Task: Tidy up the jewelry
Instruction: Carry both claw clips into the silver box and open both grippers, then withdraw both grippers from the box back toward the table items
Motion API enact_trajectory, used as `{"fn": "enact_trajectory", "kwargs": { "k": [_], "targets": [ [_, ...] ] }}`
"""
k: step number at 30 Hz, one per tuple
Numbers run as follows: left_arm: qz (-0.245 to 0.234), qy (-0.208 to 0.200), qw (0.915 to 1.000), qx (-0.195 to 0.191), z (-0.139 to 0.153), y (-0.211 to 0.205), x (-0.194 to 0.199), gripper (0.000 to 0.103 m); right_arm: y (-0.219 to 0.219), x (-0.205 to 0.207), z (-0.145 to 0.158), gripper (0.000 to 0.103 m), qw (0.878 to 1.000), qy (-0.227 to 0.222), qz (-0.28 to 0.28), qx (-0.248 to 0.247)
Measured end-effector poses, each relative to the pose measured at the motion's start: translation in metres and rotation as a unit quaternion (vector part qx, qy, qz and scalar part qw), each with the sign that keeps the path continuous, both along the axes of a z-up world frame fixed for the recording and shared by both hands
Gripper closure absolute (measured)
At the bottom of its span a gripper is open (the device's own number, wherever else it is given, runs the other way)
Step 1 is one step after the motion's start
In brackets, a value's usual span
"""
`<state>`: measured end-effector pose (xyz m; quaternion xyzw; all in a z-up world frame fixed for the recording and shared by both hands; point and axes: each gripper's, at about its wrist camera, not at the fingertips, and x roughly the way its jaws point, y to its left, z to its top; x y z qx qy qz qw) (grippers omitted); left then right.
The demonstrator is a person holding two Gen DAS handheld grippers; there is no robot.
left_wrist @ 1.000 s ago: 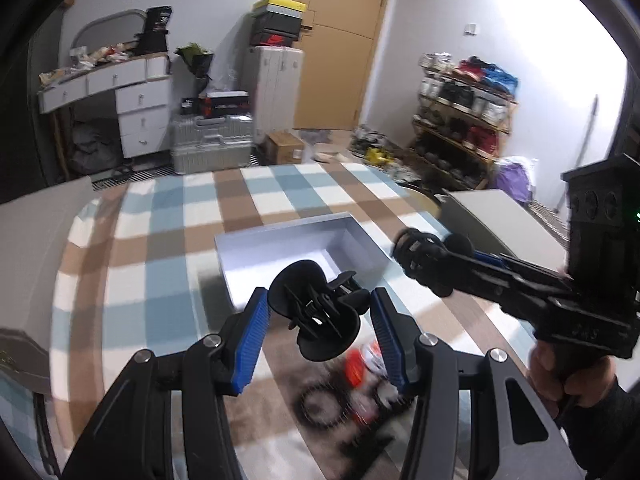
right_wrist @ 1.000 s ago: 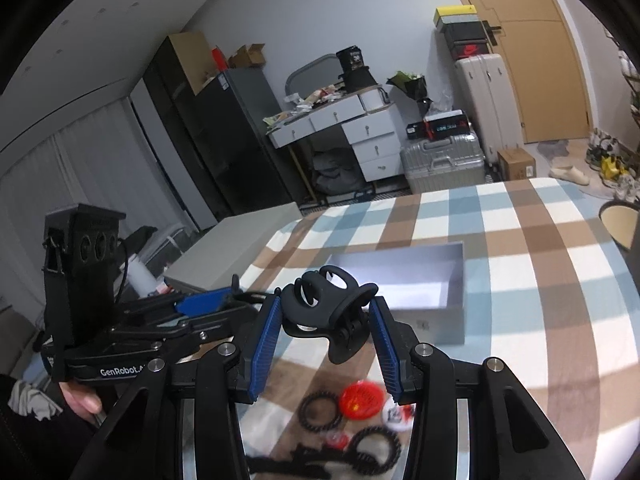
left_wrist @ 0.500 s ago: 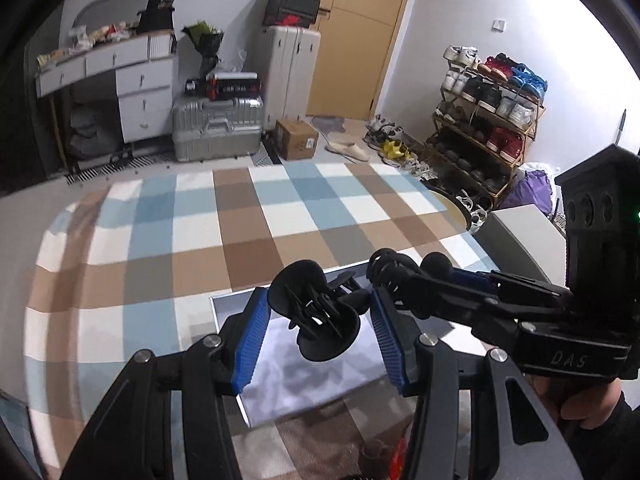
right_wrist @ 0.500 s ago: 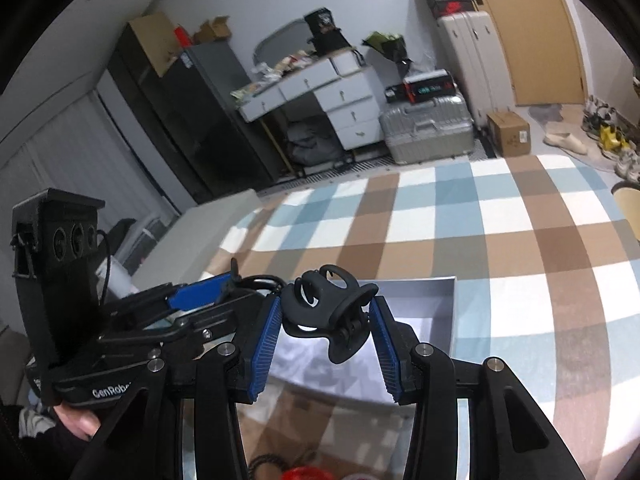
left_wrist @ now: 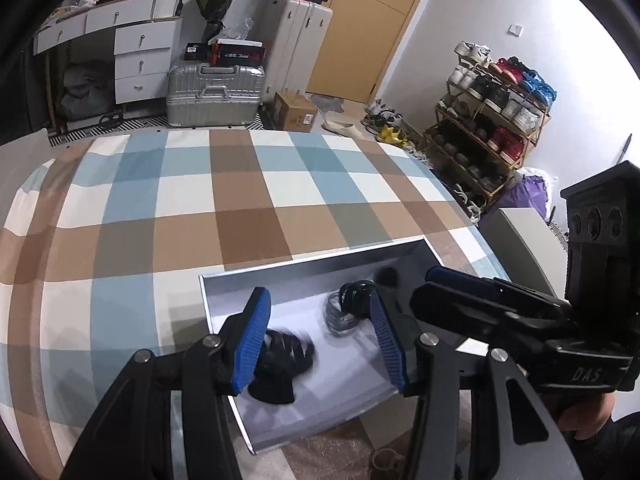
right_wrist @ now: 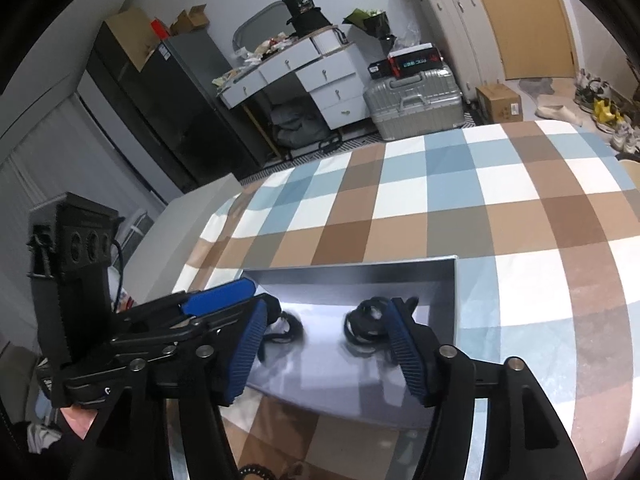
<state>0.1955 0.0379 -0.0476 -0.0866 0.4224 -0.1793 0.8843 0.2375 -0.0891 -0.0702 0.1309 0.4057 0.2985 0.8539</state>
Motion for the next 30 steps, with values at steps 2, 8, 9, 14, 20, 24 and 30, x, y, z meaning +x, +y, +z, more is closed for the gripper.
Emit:
{"fn": "enact_trajectory", "kwargs": {
  "k": [2,8,9,14,20,24,30],
  "targets": [
    [-0.003,0.000,1.0000,0.005,0.003,-0.001,-0.002,0.057,-0.006,-0.006,0.004,0.039,1.000,-0.004,-0.005,0.002],
    [0.009,-0.031,0.9992,0.025,0.019,-0.001,-0.026,0.043,-0.031,-0.039,0.024,0.023,0.998,-0.042,-0.035,0.009],
    [0.014,-0.046,0.9983,0.033,0.025,-0.002,-0.037,0.042,-0.035,-0.046,0.028,0.013,0.998,-0.050,-0.041,0.008],
    [0.036,-0.080,0.9947,0.053,0.040,-0.001,-0.071,0.030,-0.048,-0.095,0.050,0.000,0.992,-0.113,-0.065,0.001],
    [0.059,-0.111,0.9907,0.052,0.051,-0.004,-0.105,0.015,-0.051,-0.148,0.067,0.000,0.981,-0.174,-0.083,-0.011],
    [0.048,-0.119,0.9905,0.049,0.047,-0.006,-0.124,0.001,-0.048,-0.174,0.067,0.000,0.978,-0.187,-0.092,-0.019],
    [0.067,-0.073,0.9941,0.046,0.015,0.004,-0.146,0.001,-0.048,-0.202,0.037,0.000,0.981,-0.163,-0.106,-0.026]
  ]
}}
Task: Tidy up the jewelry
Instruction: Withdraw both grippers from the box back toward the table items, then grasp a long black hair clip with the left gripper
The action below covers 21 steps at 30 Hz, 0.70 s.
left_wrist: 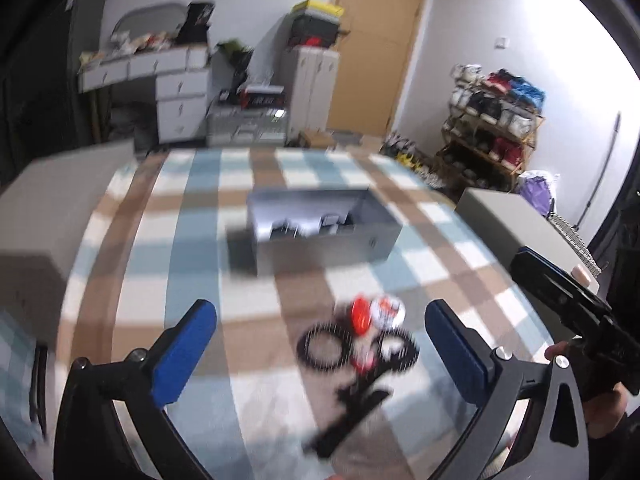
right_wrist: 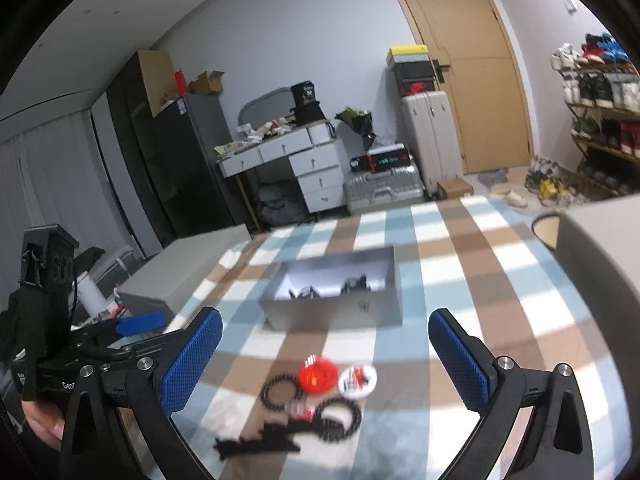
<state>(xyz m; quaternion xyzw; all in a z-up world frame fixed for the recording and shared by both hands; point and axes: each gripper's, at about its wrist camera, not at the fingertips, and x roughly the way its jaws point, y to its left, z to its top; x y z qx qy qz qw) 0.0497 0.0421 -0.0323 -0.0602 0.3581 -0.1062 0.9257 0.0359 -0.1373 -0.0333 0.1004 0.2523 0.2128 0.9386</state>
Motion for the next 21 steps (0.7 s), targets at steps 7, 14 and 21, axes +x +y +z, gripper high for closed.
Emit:
{"fn": "enact_trajectory", "kwargs": {
  "k": [7,14,21],
  "targets": [
    [-0.021,0.044,0.9987,-0.009,-0.034,-0.002,-0.032,0.001,-0.010,-0.038,-0.029,0.000,1.000,0.005,-0.007,-0.002],
    [-0.049,0.070,0.9964,0.001,-0.055,-0.009,-0.056,0.001,-0.016,-0.061,-0.046,0.000,1.000,0.005,-0.011,-0.014],
    [-0.081,0.088,0.9926,0.023,-0.067,-0.014,-0.051,0.001,-0.017,-0.057,-0.058,0.000,0.999,0.039,-0.007,-0.002]
  ]
}}
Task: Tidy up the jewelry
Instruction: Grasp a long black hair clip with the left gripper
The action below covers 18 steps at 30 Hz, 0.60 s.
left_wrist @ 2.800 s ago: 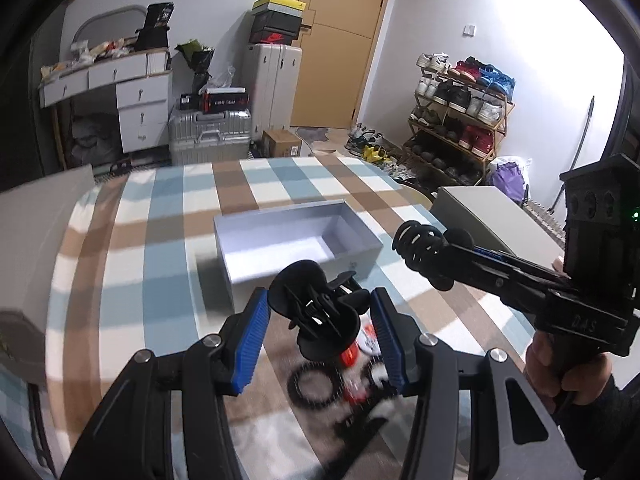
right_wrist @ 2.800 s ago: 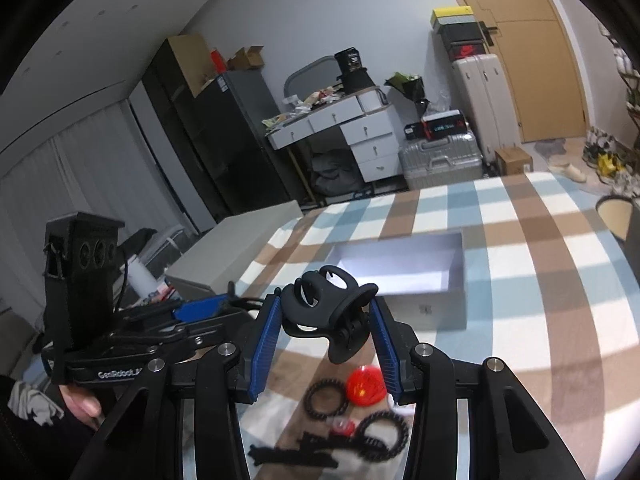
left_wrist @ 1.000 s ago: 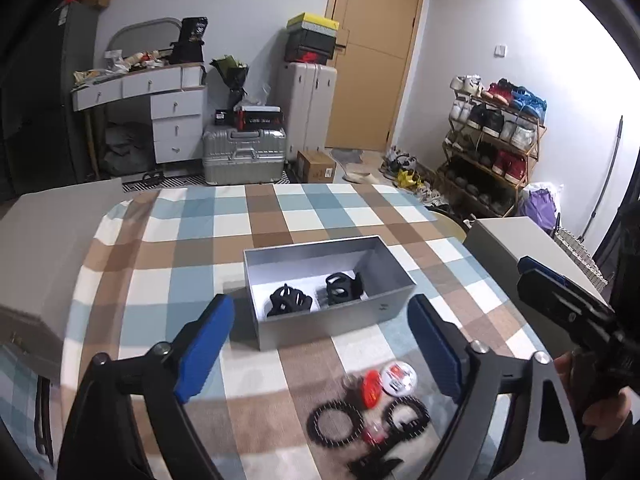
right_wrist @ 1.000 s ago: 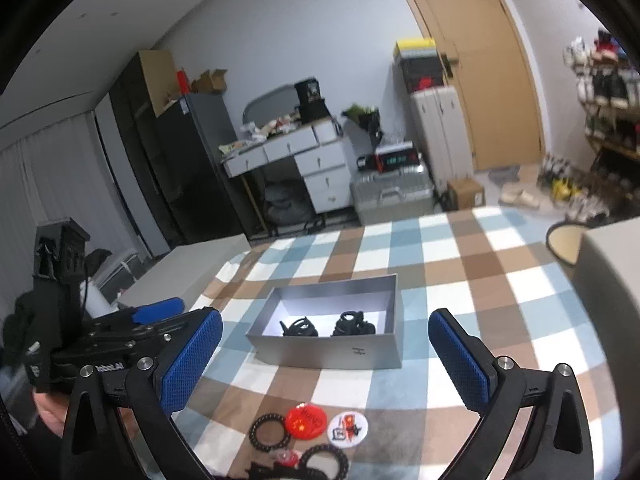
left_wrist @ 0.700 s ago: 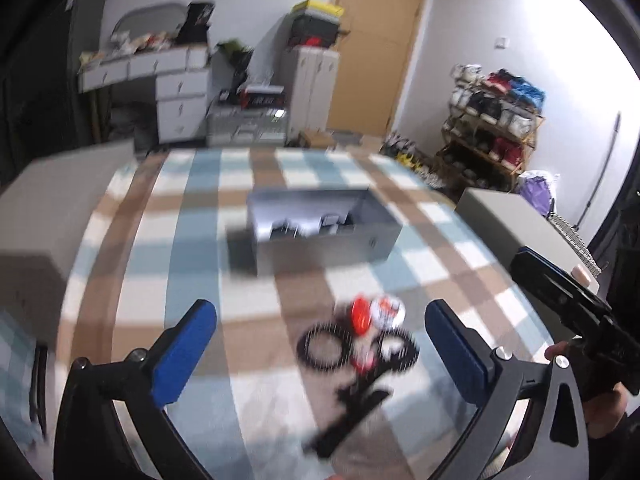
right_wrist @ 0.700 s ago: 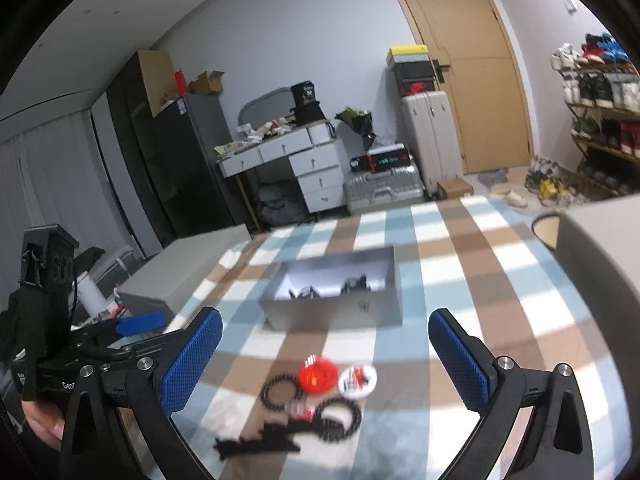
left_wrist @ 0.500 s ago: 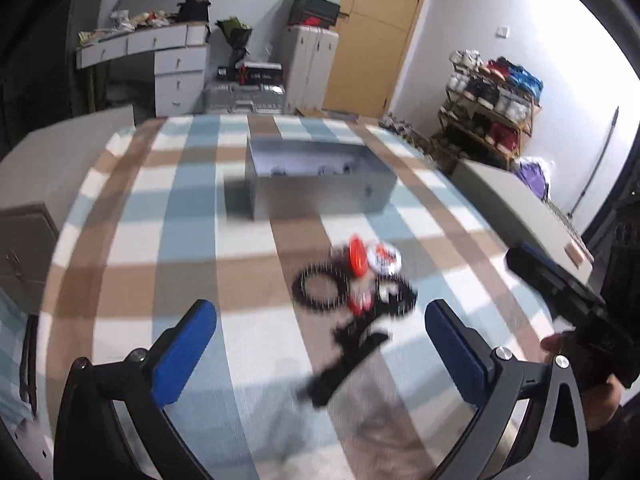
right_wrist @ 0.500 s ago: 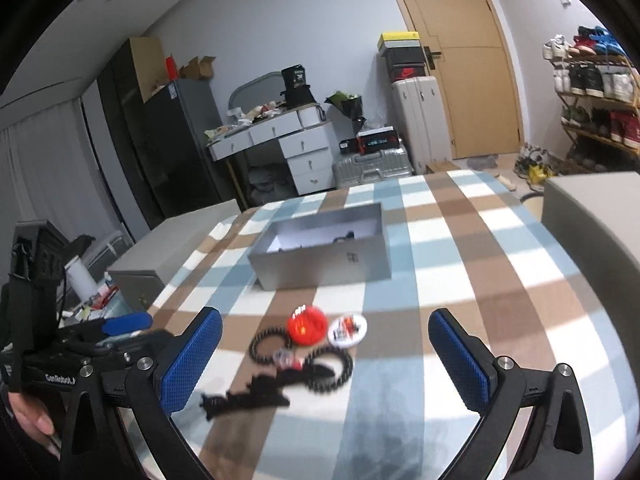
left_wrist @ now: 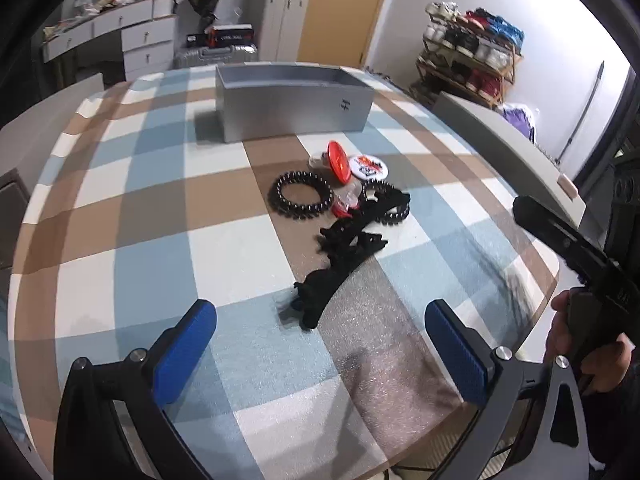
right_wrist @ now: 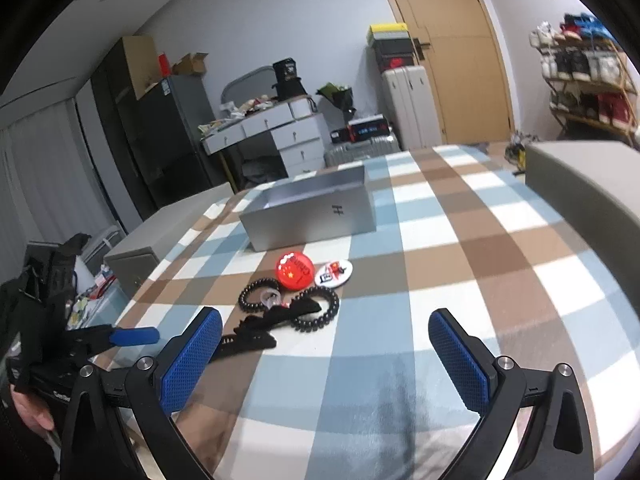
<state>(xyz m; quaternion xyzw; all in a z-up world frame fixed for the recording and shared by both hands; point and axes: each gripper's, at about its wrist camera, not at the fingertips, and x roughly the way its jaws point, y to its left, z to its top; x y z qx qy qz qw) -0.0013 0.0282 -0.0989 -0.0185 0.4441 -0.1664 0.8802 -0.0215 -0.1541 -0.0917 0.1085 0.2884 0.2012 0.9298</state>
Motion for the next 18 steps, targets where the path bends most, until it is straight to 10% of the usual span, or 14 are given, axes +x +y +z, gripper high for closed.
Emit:
{"fn": "enact_trajectory", "kwargs": {
  "k": [9,18],
  "targets": [
    [-0.059,-0.013,0.9975,0.037,0.002,-0.008,0.004,0.012,-0.001,0.004,-0.007,0.000,1.000,0.025,0.009,0.010],
    [-0.123,0.009,0.9895,0.075,-0.008,-0.021,0.017,0.055,0.002,0.004,-0.005,0.000,1.000,0.023,0.012,0.006]
  ]
}}
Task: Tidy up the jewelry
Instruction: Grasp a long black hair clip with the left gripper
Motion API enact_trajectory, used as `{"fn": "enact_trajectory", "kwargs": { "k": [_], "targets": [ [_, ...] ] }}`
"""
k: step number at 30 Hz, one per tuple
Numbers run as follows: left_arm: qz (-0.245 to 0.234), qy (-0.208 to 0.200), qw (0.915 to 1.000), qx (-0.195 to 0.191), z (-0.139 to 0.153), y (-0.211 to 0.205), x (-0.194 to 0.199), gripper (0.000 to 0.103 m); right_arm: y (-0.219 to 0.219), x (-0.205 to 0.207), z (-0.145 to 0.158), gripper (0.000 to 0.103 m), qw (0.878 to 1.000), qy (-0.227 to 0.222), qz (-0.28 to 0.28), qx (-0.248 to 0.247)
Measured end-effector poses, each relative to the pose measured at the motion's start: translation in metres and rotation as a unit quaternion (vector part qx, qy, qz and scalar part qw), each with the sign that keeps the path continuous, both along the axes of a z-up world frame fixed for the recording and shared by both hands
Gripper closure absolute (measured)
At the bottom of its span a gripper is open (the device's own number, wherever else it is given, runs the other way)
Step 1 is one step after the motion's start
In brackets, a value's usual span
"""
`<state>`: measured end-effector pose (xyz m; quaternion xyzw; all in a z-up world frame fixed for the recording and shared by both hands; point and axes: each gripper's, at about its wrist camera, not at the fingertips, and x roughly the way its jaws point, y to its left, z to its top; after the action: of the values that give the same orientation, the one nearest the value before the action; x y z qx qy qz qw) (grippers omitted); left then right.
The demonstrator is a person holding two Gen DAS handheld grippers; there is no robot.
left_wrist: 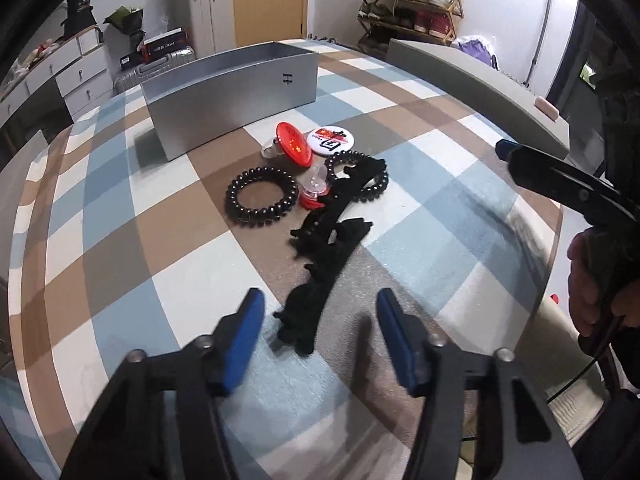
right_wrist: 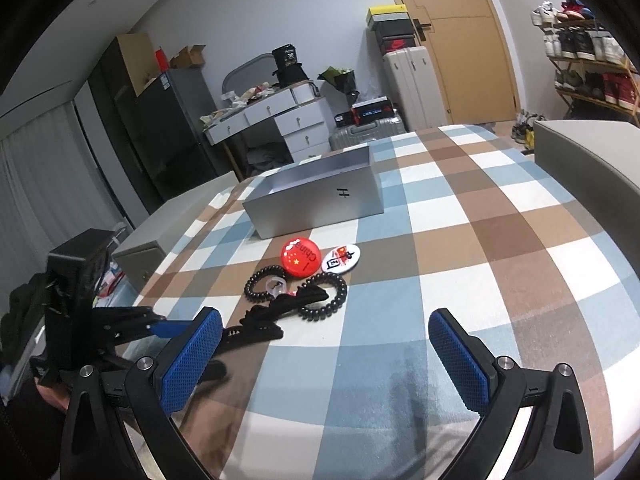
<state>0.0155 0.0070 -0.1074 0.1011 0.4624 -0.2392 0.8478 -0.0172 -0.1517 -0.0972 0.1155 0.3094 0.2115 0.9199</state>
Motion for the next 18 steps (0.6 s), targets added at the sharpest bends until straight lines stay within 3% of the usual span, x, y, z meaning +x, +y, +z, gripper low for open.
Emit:
{"fn": "enact_trajectory", "kwargs": {
  "k": [2,4,18],
  "targets": [
    [0.000,0.006,1.0000,0.002,-0.0004,0.0018,0.0034,0.071,0.0003,-0.0001,-0.0003,0.000,1.000,0.002,0.002,-0.002],
    [-0.009,0.011,0.9999,-0.005,-0.0006,0.0017,0.0030,0.080,-0.0001,0.0001,-0.0011,0.000,1.000,0.004,0.002,-0.002],
    [-0.033,0.000,0.9994,-0.007,0.0046,-0.0068,0.0034,0.086,-0.0037,0.0009,-0.0061,0.000,1.000,0.013,-0.001,0.011]
  ]
}}
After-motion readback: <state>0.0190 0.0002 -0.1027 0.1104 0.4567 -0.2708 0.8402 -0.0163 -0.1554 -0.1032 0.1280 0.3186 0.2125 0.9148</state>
